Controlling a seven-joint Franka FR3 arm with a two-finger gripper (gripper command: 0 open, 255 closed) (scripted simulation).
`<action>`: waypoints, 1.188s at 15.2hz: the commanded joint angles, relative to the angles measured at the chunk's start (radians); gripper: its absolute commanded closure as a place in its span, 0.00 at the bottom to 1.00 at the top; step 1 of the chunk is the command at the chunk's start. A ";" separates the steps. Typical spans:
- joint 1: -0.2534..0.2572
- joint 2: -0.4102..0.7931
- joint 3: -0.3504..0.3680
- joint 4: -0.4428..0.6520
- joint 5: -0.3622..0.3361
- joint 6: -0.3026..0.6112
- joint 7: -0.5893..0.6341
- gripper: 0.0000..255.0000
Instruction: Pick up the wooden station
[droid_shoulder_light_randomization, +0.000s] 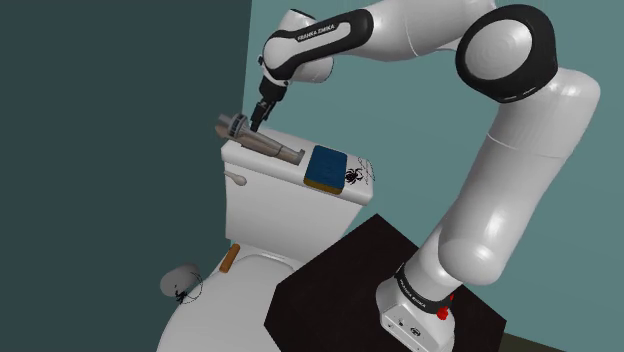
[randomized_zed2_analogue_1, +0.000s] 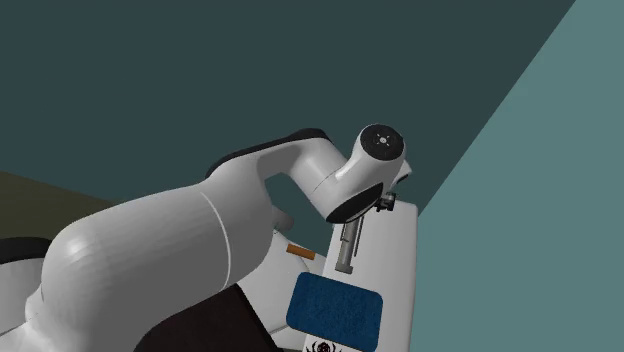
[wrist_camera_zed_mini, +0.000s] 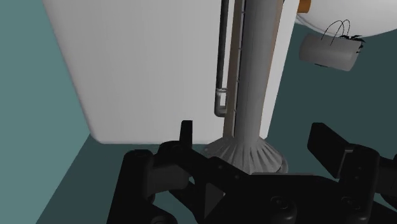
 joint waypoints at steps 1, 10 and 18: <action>0.001 0.023 0.004 0.001 0.005 0.022 -0.011 0.00; 0.001 0.058 0.009 -0.032 0.018 0.090 -0.023 1.00; -0.001 0.061 0.008 -0.026 0.018 0.086 -0.025 1.00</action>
